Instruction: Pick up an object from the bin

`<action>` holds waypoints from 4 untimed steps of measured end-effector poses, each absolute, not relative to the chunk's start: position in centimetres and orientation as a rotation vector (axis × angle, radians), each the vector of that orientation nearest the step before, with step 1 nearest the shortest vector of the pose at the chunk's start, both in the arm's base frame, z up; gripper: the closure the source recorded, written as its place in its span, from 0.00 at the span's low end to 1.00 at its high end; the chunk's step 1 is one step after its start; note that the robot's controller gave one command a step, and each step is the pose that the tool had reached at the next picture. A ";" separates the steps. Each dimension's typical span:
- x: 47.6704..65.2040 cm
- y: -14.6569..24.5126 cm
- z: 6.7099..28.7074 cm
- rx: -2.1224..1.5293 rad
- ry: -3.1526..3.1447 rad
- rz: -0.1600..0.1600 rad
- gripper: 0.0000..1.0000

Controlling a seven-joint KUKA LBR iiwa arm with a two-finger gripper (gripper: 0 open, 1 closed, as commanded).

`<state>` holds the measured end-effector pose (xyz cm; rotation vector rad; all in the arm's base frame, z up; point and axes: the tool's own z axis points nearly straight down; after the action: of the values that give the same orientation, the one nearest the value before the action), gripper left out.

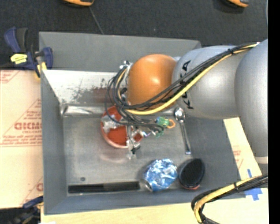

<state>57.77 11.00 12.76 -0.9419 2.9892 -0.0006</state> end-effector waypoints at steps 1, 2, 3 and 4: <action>56.5 5.5 9.8 -1.411 2.799 -0.001 1.00; 56.5 5.5 9.8 -1.409 2.801 0.001 1.00; 56.5 5.5 9.8 -1.407 2.803 0.001 1.00; 56.5 5.6 9.8 -1.407 2.803 0.002 1.00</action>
Offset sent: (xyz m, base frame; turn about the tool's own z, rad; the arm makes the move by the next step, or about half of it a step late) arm 0.0000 0.0000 0.0000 0.0000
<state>56.49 5.56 9.77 -1.4069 2.8034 0.0019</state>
